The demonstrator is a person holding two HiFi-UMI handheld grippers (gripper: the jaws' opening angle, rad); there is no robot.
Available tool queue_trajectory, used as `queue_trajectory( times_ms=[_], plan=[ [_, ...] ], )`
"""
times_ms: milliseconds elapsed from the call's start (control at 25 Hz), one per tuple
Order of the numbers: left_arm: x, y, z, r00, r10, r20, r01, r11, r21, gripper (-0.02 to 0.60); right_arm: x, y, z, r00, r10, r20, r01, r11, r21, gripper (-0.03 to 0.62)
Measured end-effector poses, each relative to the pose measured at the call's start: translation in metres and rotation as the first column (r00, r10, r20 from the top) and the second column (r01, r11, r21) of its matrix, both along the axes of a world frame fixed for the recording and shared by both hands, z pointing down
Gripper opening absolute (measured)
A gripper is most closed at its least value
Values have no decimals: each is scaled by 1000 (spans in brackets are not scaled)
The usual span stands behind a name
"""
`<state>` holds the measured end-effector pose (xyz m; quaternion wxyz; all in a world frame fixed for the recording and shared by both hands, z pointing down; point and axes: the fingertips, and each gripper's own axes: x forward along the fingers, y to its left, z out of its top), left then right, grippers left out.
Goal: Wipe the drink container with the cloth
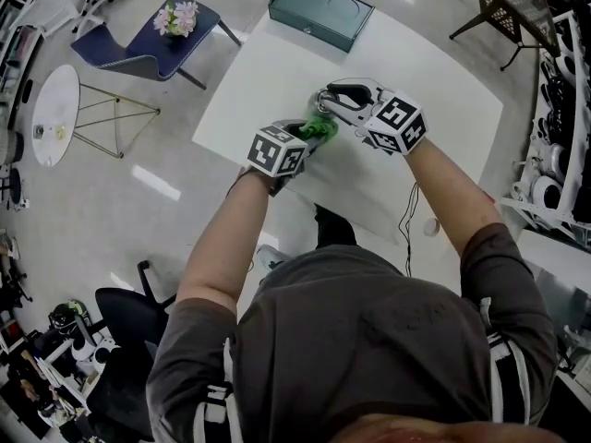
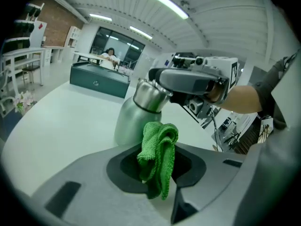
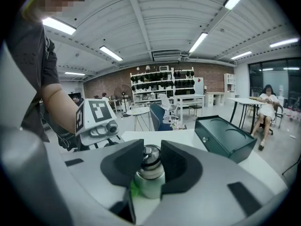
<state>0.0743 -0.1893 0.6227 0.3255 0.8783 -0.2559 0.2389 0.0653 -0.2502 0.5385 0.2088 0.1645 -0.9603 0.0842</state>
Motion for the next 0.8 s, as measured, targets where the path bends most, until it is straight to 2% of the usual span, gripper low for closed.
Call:
queue_trajectory(
  times_ms=[120, 360, 520, 560, 640, 720, 800],
  plan=[
    [3, 1, 20, 1000, 2, 30, -1, 1000, -27, 89, -1, 1, 0, 1000, -1, 5, 2, 1000, -4, 103],
    [11, 4, 23, 1000, -18, 16, 19, 998, -63, 91, 0, 1, 0, 999, -23, -49, 23, 1000, -15, 104],
    [14, 14, 6, 998, -29, -58, 25, 998, -62, 91, -5, 4, 1, 975, -148, -164, 149, 989, -9, 107],
    [13, 14, 5, 997, -31, -64, 27, 998, -61, 91, -6, 5, 1, 960, -197, -201, 199, 980, -10, 116],
    [12, 15, 4, 998, -32, -63, 29, 998, -60, 91, -8, 8, 3, 913, -307, -269, 309, 950, -35, 205],
    [11, 16, 5, 998, -35, -59, 32, 998, -61, 91, -10, 15, 5, 849, -418, -323, 418, 905, -72, 289],
    [11, 15, 7, 998, -39, -58, 35, 997, -64, 91, -13, 22, 6, 785, -508, -355, 507, 856, -102, 291]
  ],
)
